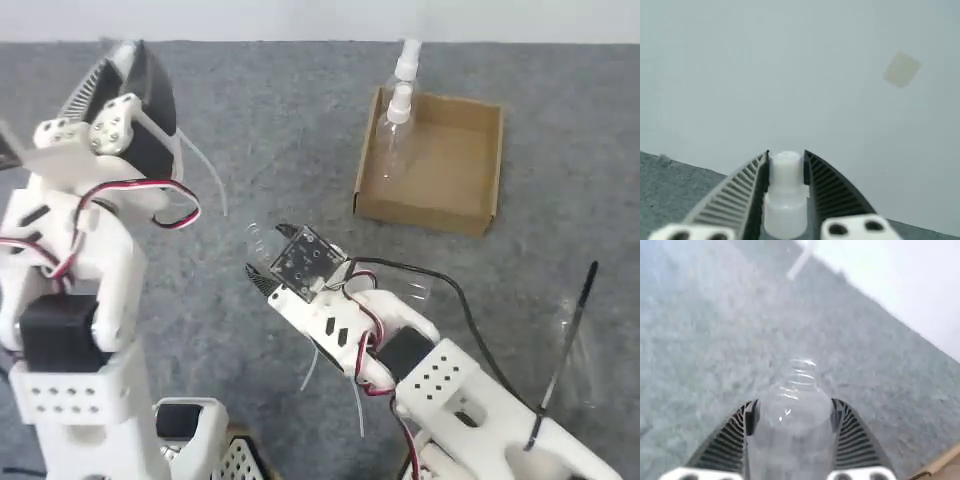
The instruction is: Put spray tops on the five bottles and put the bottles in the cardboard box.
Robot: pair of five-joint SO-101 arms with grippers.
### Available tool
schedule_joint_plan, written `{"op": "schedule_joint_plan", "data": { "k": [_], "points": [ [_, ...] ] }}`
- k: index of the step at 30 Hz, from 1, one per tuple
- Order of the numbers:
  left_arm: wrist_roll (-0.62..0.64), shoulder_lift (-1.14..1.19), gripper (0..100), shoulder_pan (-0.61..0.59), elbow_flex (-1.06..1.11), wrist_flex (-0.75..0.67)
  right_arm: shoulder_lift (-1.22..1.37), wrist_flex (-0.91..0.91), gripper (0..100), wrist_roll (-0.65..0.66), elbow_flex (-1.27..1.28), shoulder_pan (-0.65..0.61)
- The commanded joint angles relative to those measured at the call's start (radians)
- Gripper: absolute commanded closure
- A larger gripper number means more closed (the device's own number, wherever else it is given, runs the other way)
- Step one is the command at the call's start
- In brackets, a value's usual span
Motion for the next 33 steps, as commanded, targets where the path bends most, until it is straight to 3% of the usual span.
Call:
{"op": "schedule_joint_plan", "data": {
  "k": [1,9,14,20,28,33],
  "points": [
    [0.034,-0.025,98,0.003,0.021,-0.037,-0.053,-0.042,99.2,-0.014,-0.008,-0.008],
    [0.035,-0.011,98,0.057,0.087,-0.043,-0.058,-0.041,99.2,-0.014,-0.005,-0.012],
    [0.032,-0.012,98,0.048,0.193,-0.157,-0.058,-0.041,99.2,-0.014,-0.003,-0.012],
    [0.032,-0.018,98,0.048,0.240,-0.183,-0.058,-0.039,99.2,-0.014,-0.003,-0.008],
    [0.031,-0.021,98,0.104,0.288,-0.018,-0.058,-0.047,99.2,-0.014,-0.005,0.002],
    [-0.071,-0.021,98,0.178,0.320,0.034,-0.058,-0.050,99.2,-0.075,-0.031,0.065]
  ]
}}
